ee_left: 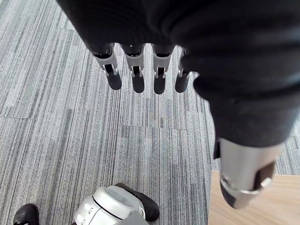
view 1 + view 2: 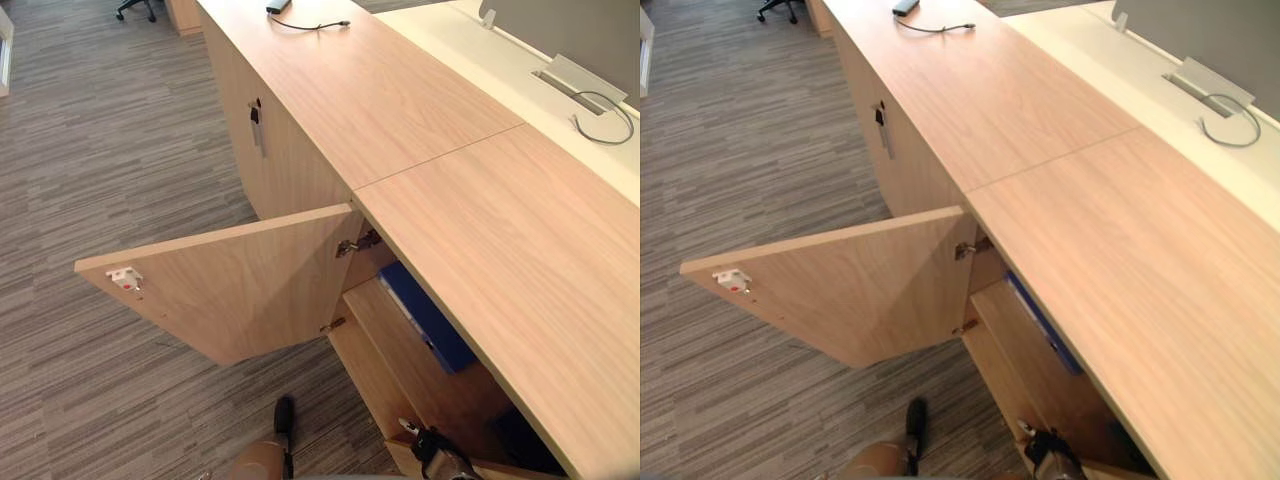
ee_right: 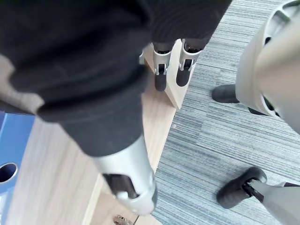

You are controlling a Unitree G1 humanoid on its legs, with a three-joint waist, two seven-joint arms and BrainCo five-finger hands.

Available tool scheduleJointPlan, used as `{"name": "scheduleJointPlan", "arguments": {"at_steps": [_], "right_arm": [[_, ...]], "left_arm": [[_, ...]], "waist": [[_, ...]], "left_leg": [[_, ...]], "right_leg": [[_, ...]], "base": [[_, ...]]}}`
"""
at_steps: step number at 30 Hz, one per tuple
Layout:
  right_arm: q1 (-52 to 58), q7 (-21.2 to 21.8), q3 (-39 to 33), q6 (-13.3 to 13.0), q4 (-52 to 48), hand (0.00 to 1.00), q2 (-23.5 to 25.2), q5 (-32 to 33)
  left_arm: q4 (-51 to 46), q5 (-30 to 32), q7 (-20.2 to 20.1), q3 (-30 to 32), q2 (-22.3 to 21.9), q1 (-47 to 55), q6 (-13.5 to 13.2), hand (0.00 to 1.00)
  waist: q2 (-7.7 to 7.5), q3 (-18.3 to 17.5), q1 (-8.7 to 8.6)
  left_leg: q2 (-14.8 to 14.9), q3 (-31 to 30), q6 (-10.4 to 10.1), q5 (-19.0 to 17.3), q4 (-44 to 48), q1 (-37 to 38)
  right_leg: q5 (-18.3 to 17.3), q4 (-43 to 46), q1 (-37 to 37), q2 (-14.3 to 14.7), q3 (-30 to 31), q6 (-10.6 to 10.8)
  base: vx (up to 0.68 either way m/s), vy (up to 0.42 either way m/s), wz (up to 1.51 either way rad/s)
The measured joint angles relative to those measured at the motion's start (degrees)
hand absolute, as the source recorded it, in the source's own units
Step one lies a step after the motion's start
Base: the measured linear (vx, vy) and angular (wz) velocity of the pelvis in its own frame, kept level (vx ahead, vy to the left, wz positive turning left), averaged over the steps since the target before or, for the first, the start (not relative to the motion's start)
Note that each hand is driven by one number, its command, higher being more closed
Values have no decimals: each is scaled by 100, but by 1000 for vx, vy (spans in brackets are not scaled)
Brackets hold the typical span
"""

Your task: Walk over to the cabinet, pick up the folder, carry it to the office cabinet, place the folder inside the office cabinet, then close the office cabinet door

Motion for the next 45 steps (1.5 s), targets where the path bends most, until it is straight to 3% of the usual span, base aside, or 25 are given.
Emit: {"name": "scheduleJointPlan", "arguments": {"at_steps": [2,4,7,8,11,15,20,24,29,36,42,45], "right_arm": [[14,-1,0,1,56,0,-34,0],[22,-7,0,15,160,0,-41,1],[131,-44,4,23,174,0,-22,1],[173,-51,6,27,177,0,-18,2],[236,-48,98,37,152,0,15,5],[259,-29,183,41,154,0,-21,-7],[175,284,347,122,143,0,-191,-201],[168,177,227,111,169,0,-144,-200],[177,114,211,120,306,0,-115,-199],[168,3,237,115,116,0,-209,-191],[372,-46,219,82,-150,0,-157,-118],[573,-45,219,78,-316,0,-19,29]], "left_arm": [[-2,-82,-4,-38,10,-46,-11,0],[-9,-80,-27,-283,70,-97,-30,0],[-23,41,-36,-571,189,-144,-46,0],[-55,105,-47,-696,255,-168,-79,0],[-76,171,-76,-796,437,-195,-100,0],[-68,242,-69,-694,511,-174,-97,0],[-46,285,-70,-531,-26,-140,-88,0],[-36,282,-72,-393,-111,-150,-89,0],[-24,281,-76,-490,48,-158,-90,0],[12,483,-75,-1114,247,-157,-93,0],[262,759,-98,-1263,284,-107,-83,0],[267,869,-136,-1109,233,-91,-73,0]], "waist": [[37,-21,-66],[160,-59,-153],[202,-127,-204],[219,-125,-221],[265,-126,-256],[286,-133,-259],[549,-288,-260],[481,-252,-251],[276,-138,-238],[256,38,-256],[284,160,-255],[283,154,-240]], "left_leg": [[48,-20,-3,22,-205,106],[224,75,-23,46,-260,175],[220,54,-57,70,-258,195],[180,40,-54,68,-255,201],[155,37,-68,47,-252,206],[146,130,-137,10,-258,437],[459,589,-229,1,-254,489],[434,606,-274,44,-256,497],[311,595,-278,41,-257,641],[-61,563,-132,-149,-262,882],[-27,754,-13,-233,-260,999],[97,972,-11,-233,-257,967]], "right_leg": [[90,94,-45,20,11,-142],[395,193,-150,152,104,-562],[565,384,-250,88,147,-593],[565,634,-393,-38,198,-593],[227,566,-589,-77,526,-224],[208,37,-753,-33,743,-197],[173,-128,-746,202,742,-78],[185,-146,-705,179,738,-71],[191,-158,-487,72,720,-39],[97,807,-648,-599,741,44],[431,1133,-792,-592,1085,-389],[469,1362,-1040,-504,1394,-449]], "base": [[9,6,3],[33,31,-12],[52,63,-5],[45,66,-2],[21,32,-5],[-50,-86,-1],[-62,-144,-14],[26,-31,2],[62,13,4],[-36,85,3],[-89,100,-11],[-84,38,-24]]}}
